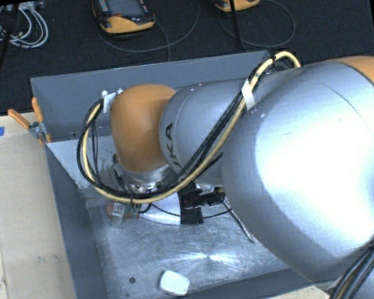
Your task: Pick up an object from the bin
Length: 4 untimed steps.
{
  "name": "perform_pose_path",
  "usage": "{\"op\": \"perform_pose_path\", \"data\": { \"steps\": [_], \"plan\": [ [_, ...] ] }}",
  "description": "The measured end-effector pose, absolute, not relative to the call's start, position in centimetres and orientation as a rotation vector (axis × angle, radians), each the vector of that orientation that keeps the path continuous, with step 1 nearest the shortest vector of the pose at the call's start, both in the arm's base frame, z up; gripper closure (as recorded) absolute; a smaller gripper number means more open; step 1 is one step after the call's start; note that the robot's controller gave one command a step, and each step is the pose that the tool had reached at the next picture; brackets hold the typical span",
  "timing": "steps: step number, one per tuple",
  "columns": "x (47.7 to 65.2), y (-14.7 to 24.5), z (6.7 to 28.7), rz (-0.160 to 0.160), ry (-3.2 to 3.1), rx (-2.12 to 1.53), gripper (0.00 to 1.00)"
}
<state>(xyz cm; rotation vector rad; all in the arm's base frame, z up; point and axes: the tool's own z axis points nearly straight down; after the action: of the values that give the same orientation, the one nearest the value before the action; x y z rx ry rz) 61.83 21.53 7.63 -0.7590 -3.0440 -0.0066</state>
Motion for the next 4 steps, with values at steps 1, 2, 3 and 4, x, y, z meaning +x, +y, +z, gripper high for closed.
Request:
{"op": "perform_pose_path", "data": {
  "steps": [1,2,3,4],
  "plan": [
    [61.6,21.5,12.2,0.006,-3.045,-0.750,1.00],
    [62.2,21.8,15.1,-0.002,-3.069,-0.691,1.00],
    [61.8,22.0,19.1,0.008,-3.045,-0.747,1.00],
    [62.1,22.1,21.3,-0.005,-3.058,-0.748,1.00]
  ]
}}
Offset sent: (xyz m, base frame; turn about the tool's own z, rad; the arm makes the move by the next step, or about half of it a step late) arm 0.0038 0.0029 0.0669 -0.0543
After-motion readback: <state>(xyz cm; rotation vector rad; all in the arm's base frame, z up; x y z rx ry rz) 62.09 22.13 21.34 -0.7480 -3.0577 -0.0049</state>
